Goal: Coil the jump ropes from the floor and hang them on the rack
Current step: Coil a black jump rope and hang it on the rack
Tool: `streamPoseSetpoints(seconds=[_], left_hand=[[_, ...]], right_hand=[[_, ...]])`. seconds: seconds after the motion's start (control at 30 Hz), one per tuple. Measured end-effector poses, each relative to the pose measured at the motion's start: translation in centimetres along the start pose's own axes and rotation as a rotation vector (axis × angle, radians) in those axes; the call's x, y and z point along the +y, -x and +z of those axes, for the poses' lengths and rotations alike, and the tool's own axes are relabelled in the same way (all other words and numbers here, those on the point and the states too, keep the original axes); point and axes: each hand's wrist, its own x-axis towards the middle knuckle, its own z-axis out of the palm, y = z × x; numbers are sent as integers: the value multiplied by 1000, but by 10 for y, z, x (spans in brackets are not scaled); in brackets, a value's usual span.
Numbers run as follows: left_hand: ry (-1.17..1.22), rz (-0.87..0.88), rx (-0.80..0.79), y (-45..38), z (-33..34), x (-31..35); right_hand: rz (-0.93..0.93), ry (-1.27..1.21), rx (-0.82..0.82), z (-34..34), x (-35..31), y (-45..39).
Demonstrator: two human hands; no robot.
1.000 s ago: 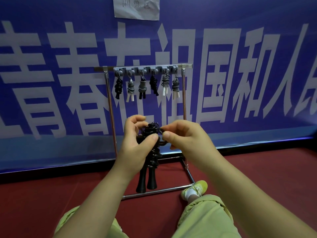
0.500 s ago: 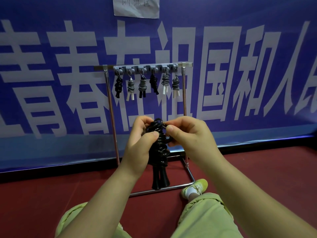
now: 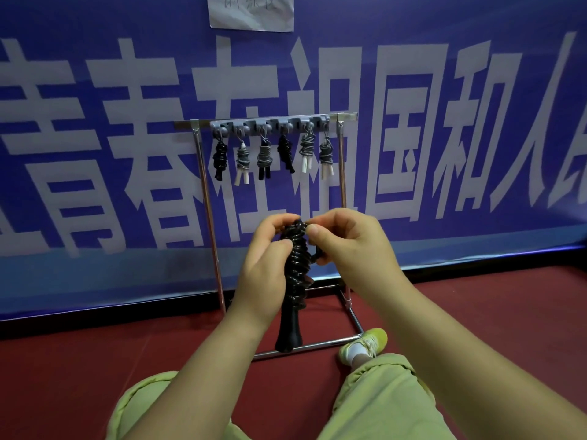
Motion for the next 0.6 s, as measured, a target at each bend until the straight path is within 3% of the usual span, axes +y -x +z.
streamPoseSetpoints(seconds=[0.23, 0.43, 0.6], left_hand=[[-10, 76, 39, -1, 0, 1], [77, -10, 61, -3, 6, 4], [66, -21, 21, -2, 6, 4]], right_hand=[[-113, 91, -28, 3, -4, 6], [-172, 196, 46, 3, -6, 3], [-131, 310, -8, -2, -10, -2]])
